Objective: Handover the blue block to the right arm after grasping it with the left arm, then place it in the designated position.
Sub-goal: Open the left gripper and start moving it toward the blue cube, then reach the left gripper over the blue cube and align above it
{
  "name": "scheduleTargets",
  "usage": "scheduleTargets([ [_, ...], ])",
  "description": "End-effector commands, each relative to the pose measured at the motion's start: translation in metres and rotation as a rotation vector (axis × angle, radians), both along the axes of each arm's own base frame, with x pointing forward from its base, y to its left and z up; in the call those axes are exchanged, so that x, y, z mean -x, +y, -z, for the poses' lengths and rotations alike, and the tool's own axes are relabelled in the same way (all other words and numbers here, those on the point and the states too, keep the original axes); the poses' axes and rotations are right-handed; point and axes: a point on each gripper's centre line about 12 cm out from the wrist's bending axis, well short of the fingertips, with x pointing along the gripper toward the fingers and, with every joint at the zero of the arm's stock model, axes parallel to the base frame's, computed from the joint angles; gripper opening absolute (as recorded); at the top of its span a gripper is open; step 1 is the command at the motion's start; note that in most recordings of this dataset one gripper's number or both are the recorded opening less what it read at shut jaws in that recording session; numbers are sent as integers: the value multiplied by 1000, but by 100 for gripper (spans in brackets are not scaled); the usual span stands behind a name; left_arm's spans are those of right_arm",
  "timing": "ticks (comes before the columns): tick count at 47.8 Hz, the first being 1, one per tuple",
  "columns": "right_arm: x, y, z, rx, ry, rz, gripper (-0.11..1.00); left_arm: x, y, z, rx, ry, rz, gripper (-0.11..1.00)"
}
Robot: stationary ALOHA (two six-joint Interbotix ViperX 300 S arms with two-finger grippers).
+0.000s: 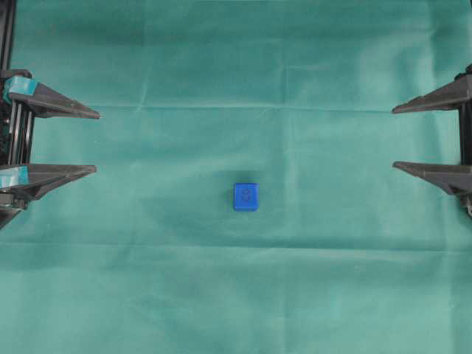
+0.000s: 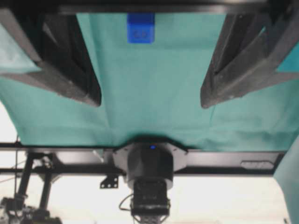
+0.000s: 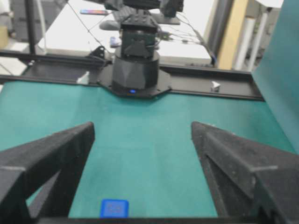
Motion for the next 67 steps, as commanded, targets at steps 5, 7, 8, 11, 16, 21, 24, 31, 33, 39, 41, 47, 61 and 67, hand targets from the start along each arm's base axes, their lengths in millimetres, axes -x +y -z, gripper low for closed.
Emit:
scheduleTargets([
  [5,-2,0,-9,-1,-20,2,95,-2,0,-10,0,-26,-1,100],
  [7,-2,0,-9,-3,-18,2,95,-2,0,-9,0,-25,-1,100],
  [8,-2,0,-9,-1,-18,2,95,-2,0,-10,0,-26,-1,100],
  [11,-2,0,-9,-3,-18,2,95,-2,0,-10,2,-26,-1,100],
  [16,-2,0,-9,-1,-18,2,95,-2,0,-9,2,-20,-1,100],
  [21,-2,0,-9,-4,-18,2,95,-3,0,-9,2,-15,-1,100],
  [24,-2,0,-9,-1,-17,2,95,-4,0,-9,2,-14,-1,100],
  [31,-2,0,-9,-1,-18,2,95,-10,0,-13,2,-8,-1,100],
  [33,-3,0,-8,-1,-17,2,95,-13,0,-14,0,-5,-1,100],
  [39,-3,0,-9,-1,-18,2,95,-24,1,-17,-2,8,-3,100],
  [41,-3,0,-9,-1,-18,2,95,-30,0,-19,-2,11,-1,100],
  [47,-4,0,-8,0,-12,2,95,-48,0,-24,-2,14,-1,100],
  [61,-5,0,-7,0,-14,0,95,-93,0,-29,-2,34,-1,100],
  [67,-5,0,-7,0,-14,2,95,-120,0,-29,-2,52,-1,100],
])
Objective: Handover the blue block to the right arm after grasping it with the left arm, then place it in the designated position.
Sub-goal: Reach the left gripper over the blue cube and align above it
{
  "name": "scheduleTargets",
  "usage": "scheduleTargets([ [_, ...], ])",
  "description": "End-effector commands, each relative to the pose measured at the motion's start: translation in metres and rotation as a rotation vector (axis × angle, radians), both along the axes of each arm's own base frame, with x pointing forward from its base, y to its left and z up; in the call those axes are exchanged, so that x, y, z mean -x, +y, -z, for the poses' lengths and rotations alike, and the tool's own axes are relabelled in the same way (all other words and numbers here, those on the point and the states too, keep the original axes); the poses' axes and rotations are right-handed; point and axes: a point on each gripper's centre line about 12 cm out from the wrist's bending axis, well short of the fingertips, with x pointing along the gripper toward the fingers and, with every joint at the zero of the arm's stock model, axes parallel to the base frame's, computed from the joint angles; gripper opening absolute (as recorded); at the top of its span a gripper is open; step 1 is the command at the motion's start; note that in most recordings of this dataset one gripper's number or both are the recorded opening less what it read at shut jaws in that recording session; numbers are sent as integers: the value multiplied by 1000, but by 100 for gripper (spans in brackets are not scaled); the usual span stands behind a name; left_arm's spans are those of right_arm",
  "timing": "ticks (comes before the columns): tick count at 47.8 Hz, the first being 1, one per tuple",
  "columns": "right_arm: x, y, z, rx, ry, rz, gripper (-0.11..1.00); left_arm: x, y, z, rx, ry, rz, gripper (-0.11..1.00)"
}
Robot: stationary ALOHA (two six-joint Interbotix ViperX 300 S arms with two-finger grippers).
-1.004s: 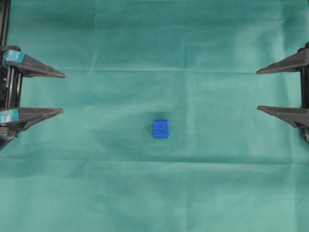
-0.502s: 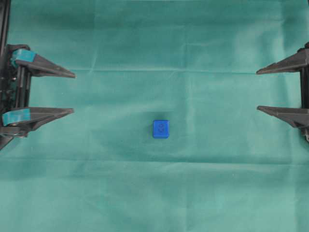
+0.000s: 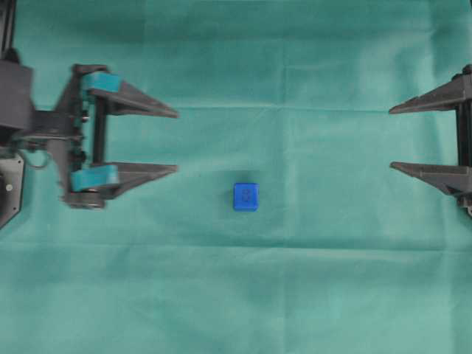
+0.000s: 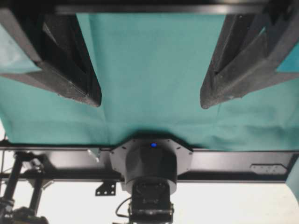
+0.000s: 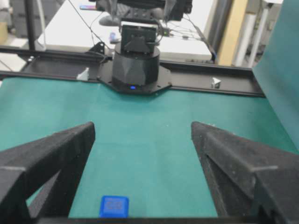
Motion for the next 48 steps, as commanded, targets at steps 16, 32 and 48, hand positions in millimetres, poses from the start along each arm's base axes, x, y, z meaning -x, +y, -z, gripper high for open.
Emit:
scheduleTargets([
  [16,-3,0,-8,2,-20,2,95,-72,0,-22,-4,-15,1,100],
  [32,-4,0,-8,2,-20,3,95,-85,-1,-21,0,25,2,100],
  [48,-4,0,-8,2,-21,3,95,-91,0,-11,39,224,-6,100],
])
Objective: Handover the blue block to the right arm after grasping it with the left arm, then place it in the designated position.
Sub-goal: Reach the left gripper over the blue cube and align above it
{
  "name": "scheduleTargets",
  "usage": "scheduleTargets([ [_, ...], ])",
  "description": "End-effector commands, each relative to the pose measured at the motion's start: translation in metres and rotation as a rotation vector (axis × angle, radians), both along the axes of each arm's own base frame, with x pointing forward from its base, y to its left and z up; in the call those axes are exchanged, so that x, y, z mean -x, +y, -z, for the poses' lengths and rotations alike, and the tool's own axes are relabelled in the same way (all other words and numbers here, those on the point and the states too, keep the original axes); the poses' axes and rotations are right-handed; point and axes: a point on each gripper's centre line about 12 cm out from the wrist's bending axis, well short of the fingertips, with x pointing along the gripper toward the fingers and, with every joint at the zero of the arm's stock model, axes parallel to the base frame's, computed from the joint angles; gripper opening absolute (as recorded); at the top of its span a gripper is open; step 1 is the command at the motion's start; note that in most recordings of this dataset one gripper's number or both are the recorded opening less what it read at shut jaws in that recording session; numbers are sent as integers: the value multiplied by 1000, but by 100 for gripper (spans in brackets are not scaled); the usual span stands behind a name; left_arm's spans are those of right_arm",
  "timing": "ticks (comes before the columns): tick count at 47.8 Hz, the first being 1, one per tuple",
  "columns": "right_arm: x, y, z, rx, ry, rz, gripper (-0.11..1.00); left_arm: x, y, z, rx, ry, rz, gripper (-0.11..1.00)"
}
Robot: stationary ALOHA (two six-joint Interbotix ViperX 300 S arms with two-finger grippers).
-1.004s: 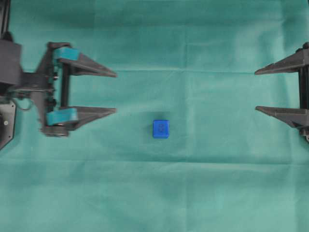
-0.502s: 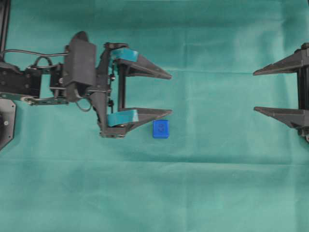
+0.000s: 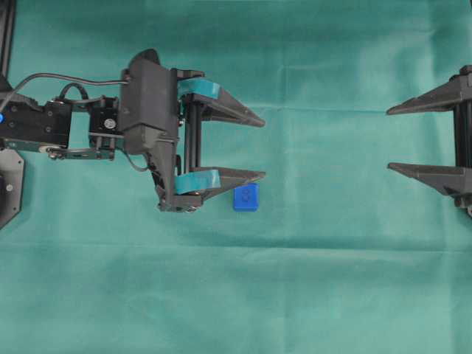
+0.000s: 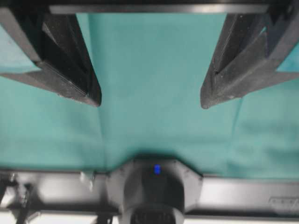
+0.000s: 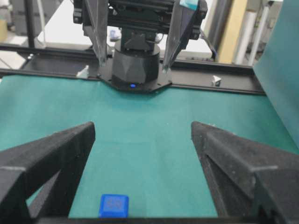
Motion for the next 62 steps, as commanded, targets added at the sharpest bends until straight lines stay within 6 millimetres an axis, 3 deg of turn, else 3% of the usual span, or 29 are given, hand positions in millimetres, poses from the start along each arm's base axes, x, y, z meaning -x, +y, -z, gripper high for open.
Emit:
scheduleTargets([
  [1,-2,0,-10,0,-31,2,95,-4,0,-14,3,23,-1,100],
  [31,-3,0,-9,-1,-20,2,95,-34,-7,-9,3,535,11,100],
  [62,-3,0,-8,-1,-11,2,95,-38,-8,-10,19,562,0,100],
])
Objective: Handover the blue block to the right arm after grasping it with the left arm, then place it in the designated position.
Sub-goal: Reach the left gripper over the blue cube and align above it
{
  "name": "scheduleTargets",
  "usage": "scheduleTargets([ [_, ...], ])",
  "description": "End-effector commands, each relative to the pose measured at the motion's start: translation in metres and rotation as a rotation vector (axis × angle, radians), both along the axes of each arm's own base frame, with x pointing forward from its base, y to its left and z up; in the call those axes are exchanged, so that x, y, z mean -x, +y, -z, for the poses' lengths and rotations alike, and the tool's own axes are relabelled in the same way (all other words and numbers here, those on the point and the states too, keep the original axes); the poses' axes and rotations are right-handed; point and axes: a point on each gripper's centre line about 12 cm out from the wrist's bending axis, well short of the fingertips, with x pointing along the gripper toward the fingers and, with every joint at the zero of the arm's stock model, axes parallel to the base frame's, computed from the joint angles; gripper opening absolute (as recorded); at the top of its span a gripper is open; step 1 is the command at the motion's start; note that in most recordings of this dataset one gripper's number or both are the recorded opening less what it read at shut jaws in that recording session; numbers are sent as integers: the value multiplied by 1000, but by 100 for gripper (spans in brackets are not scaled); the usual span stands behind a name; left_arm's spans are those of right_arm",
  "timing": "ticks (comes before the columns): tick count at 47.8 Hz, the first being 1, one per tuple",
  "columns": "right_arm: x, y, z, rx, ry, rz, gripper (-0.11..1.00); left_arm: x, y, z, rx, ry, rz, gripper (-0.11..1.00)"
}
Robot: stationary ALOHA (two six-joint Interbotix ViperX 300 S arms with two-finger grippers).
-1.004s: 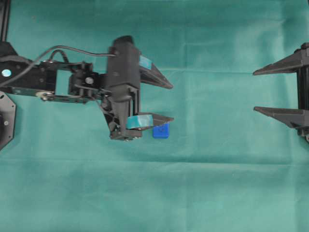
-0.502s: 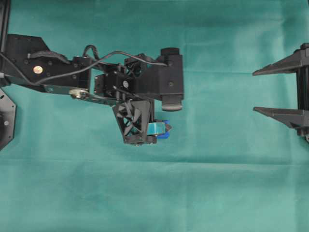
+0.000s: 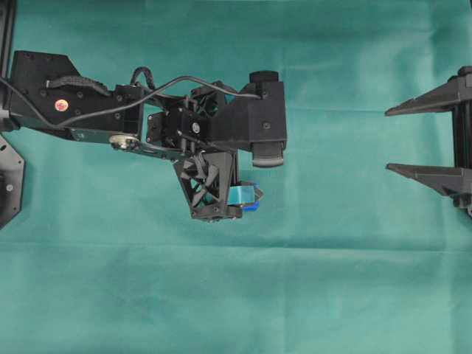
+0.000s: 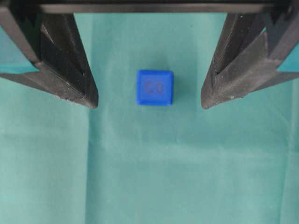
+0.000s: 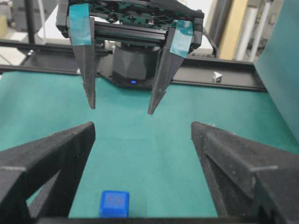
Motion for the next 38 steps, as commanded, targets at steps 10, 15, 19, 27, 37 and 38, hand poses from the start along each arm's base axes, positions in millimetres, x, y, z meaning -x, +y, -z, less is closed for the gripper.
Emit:
scheduleTargets([
  [10,-3,0,-11,-1,-26,2,95,0,-2,-16,-3,-45,6,100],
  [15,-2,-1,-12,-3,-29,4,95,0,-2,-16,-6,-45,7,100],
  [19,-3,0,-12,-1,-28,2,95,1,-2,-15,-6,-43,7,100],
  [27,-4,0,-12,0,-28,2,95,2,-1,-14,-7,-40,6,100],
  [37,-5,0,-11,0,-20,2,95,2,-1,-14,-7,-43,8,100],
  [38,-6,0,-12,0,-21,2,95,2,-2,-14,-6,-43,7,100],
])
